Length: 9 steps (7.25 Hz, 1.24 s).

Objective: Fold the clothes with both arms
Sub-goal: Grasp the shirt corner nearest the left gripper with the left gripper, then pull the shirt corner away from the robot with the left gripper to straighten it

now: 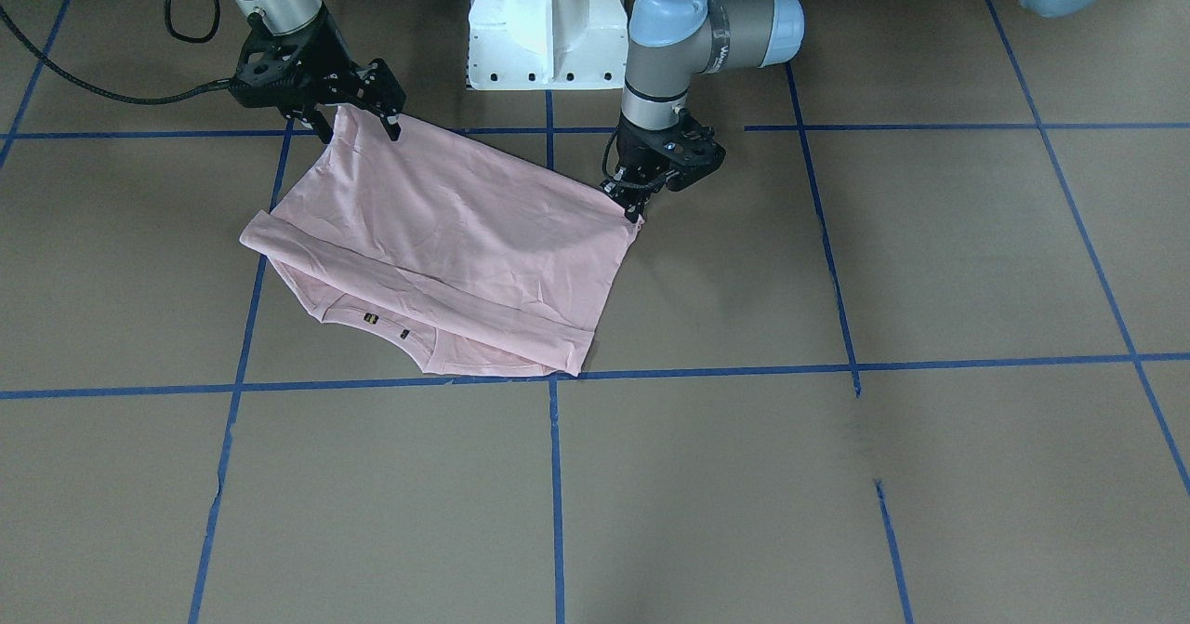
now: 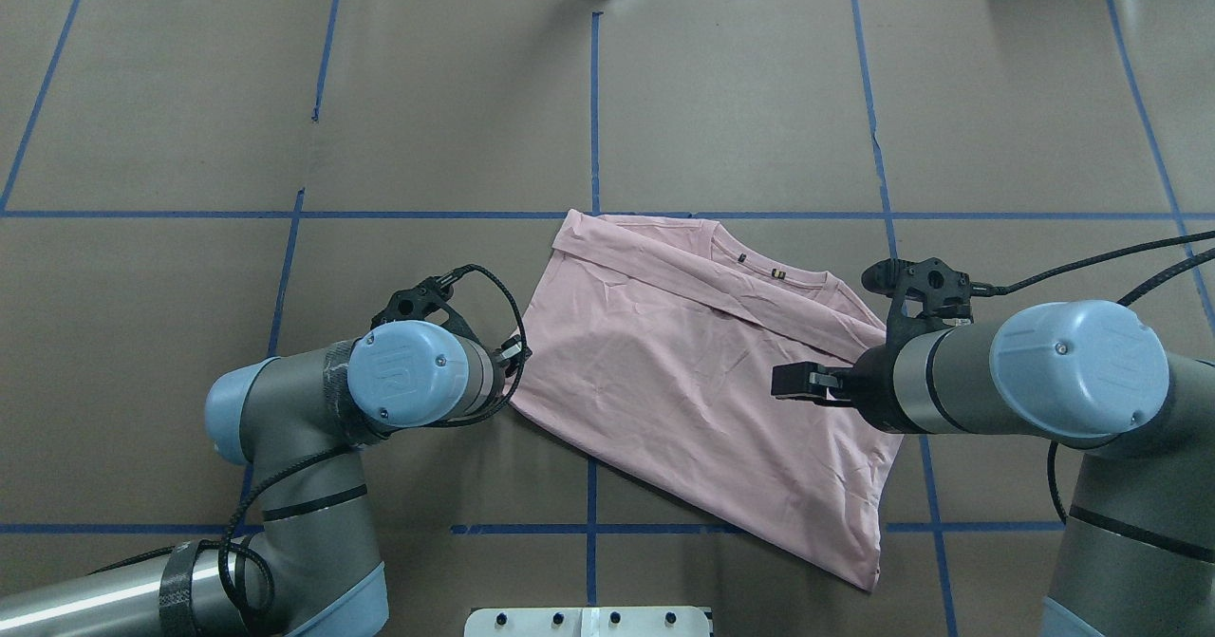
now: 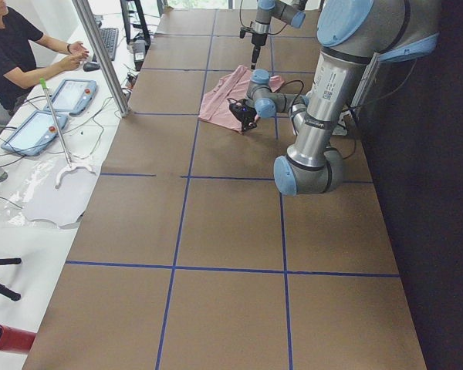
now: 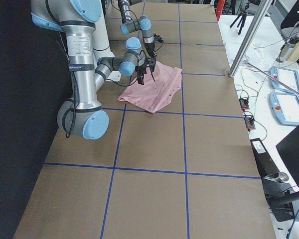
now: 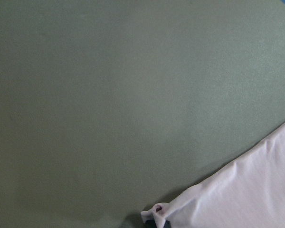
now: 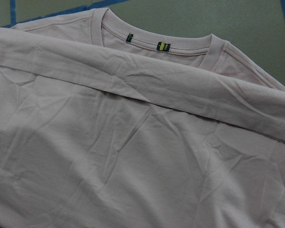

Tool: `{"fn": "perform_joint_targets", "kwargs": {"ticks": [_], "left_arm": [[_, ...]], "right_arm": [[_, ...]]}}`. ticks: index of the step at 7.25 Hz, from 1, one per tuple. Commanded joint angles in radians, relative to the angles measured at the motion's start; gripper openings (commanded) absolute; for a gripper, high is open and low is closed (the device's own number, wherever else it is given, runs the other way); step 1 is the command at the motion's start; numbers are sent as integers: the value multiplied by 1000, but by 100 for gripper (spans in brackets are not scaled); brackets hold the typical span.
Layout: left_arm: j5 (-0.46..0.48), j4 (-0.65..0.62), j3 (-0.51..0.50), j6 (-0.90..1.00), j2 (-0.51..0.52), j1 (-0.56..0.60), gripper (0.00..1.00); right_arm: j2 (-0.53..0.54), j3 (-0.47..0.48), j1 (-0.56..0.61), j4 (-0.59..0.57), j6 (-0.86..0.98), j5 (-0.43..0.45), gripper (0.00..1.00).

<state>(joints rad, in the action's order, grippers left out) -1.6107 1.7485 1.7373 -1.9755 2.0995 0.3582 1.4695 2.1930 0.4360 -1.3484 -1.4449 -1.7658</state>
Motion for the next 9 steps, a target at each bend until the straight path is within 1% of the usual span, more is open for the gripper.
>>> {"fn": "perform_joint_targets", "kwargs": {"ticks": [1,3,4,5,7,8,9], "left_arm": [[0,-1,-1,57,2,54,0],[-2,20,-44,180,8,158,0],[0,49,-121,242,57,203,0],[0,154,-282,276,136,252,0],[0,407,-570,424,290,344,0],[3,507,-713,472,359,366,0],[53,605,-828,521,407,369,0]], "right_arm": [[2,1,0,0,-2,0,100],[2,2,1,0,-3,0,100],[3,4,1,0,-3,0,100],[5,5,3,0,-3,2,100],[2,4,4,0,-3,14,100],[-3,1,3,0,-3,16,100],[-5,2,3,0,-5,16,100]]}}
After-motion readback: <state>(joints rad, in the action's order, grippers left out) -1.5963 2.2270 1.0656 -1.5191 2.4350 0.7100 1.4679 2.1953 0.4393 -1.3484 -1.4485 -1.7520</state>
